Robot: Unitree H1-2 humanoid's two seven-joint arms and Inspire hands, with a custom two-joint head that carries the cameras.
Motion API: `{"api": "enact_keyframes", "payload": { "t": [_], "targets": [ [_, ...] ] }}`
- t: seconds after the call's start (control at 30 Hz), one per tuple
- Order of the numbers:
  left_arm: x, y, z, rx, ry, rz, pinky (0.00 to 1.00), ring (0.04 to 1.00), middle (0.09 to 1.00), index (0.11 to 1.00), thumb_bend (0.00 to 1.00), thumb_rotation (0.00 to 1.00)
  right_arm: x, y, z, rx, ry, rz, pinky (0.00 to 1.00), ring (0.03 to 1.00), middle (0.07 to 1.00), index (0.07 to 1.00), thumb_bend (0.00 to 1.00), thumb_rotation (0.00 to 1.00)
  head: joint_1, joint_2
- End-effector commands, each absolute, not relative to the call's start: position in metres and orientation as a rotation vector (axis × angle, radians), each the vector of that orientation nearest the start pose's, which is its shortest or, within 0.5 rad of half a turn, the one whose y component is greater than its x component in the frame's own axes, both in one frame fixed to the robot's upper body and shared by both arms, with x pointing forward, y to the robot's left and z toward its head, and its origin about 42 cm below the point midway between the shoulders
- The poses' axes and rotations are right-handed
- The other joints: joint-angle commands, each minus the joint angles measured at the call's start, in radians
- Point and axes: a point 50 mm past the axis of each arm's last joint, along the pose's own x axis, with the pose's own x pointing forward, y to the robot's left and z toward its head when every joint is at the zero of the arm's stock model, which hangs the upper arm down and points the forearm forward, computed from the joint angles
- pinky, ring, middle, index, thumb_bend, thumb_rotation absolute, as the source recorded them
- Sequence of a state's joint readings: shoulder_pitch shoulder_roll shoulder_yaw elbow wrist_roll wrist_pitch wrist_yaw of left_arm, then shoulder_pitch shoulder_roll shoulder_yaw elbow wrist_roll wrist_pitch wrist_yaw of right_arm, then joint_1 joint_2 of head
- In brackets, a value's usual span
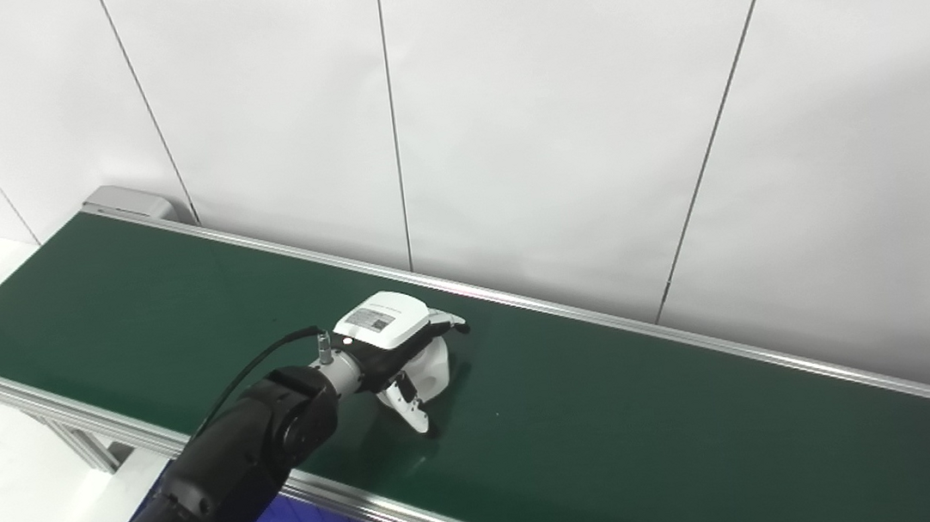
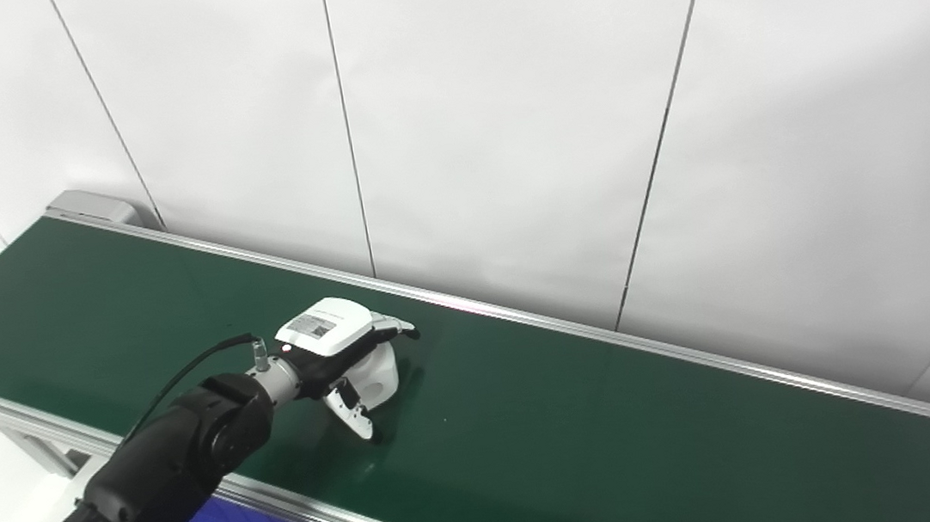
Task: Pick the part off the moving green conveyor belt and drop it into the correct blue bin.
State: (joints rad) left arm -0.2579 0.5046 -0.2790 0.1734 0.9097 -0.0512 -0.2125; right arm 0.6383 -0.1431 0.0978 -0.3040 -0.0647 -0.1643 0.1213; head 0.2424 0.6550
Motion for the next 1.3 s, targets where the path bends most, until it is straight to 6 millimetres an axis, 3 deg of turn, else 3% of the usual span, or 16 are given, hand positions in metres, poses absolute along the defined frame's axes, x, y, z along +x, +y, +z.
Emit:
{"api": "enact_keyframes", "payload": {
  "t": [0.0, 0.13, 0.23, 0.3, 0.33, 0.4, 0.57, 0.7, 0.83, 1.03, 1.17, 1.27],
  "targets": [
    [0.374, 0.311, 0.143, 1.544, -0.014, -0.395, 0.87, 0.888, 0.886, 0.843, 0.91, 0.23, 0.069, -0.242, 0.089, -0.169, 0.144, 0.133, 0.98, 1.000, 1.000, 1.000, 0.76, 1.00, -0.001, 0.000],
    [0.377, 0.309, 0.125, 1.578, 0.052, -0.440, 0.84, 0.873, 0.870, 0.813, 0.94, 0.21, 0.069, -0.241, 0.089, -0.159, 0.139, 0.137, 0.97, 1.000, 1.000, 1.000, 0.77, 1.00, -0.007, 0.003],
    [0.376, 0.308, 0.111, 1.569, 0.067, -0.445, 0.76, 0.771, 0.770, 0.735, 0.93, 0.20, 0.068, -0.240, 0.090, -0.154, 0.141, 0.135, 0.98, 1.000, 1.000, 1.000, 0.77, 1.00, -0.008, 0.008],
    [0.373, 0.307, 0.101, 1.563, 0.063, -0.452, 0.60, 0.624, 0.656, 0.646, 0.89, 0.17, 0.068, -0.241, 0.090, -0.160, 0.141, 0.135, 0.97, 1.000, 1.000, 1.000, 0.77, 1.00, -0.008, 0.008],
    [0.372, 0.306, 0.097, 1.562, 0.070, -0.462, 0.54, 0.563, 0.601, 0.554, 0.67, 0.11, 0.068, -0.242, 0.090, -0.162, 0.139, 0.137, 0.97, 1.000, 1.000, 1.000, 0.76, 1.00, -0.008, 0.008],
    [0.370, 0.303, 0.092, 1.544, 0.104, -0.476, 0.47, 0.498, 0.538, 0.498, 0.54, 0.07, 0.067, -0.242, 0.090, -0.166, 0.141, 0.140, 0.97, 0.999, 1.000, 1.000, 0.76, 1.00, -0.008, 0.008],
    [0.365, 0.299, 0.080, 1.357, 0.187, -0.447, 0.34, 0.392, 0.449, 0.512, 0.52, 0.00, 0.068, -0.241, 0.091, -0.160, 0.141, 0.144, 0.98, 1.000, 1.000, 1.000, 0.77, 1.00, -0.010, 0.010],
    [0.362, 0.294, 0.077, 1.212, 0.203, -0.417, 0.37, 0.414, 0.464, 0.500, 0.52, 0.00, 0.068, -0.240, 0.091, -0.151, 0.139, 0.138, 0.96, 0.999, 1.000, 1.000, 0.76, 1.00, -0.011, 0.012],
    [0.362, 0.292, 0.079, 1.229, 0.190, -0.427, 0.33, 0.385, 0.450, 0.505, 0.52, 0.00, 0.069, -0.239, 0.092, -0.151, 0.140, 0.137, 0.96, 0.998, 1.000, 1.000, 0.75, 1.00, -0.013, 0.014],
    [0.362, 0.286, 0.104, 1.325, 0.085, -0.462, 0.35, 0.418, 0.467, 0.497, 0.52, 0.00, 0.068, -0.239, 0.093, -0.160, 0.136, 0.138, 0.96, 0.990, 1.000, 1.000, 0.75, 1.00, -0.006, 0.028],
    [0.355, 0.276, 0.143, 1.333, -0.059, -0.477, 0.36, 0.434, 0.495, 0.482, 0.52, 0.00, 0.070, -0.241, 0.098, -0.165, 0.136, 0.143, 0.97, 0.992, 1.000, 1.000, 0.77, 1.00, 0.041, 0.064],
    [0.335, 0.271, 0.179, 1.349, -0.173, -0.490, 0.37, 0.445, 0.496, 0.481, 0.52, 0.00, 0.070, -0.245, 0.101, -0.156, 0.136, 0.148, 0.98, 0.999, 1.000, 1.000, 0.77, 1.00, 0.105, 0.092]
  ]
}}
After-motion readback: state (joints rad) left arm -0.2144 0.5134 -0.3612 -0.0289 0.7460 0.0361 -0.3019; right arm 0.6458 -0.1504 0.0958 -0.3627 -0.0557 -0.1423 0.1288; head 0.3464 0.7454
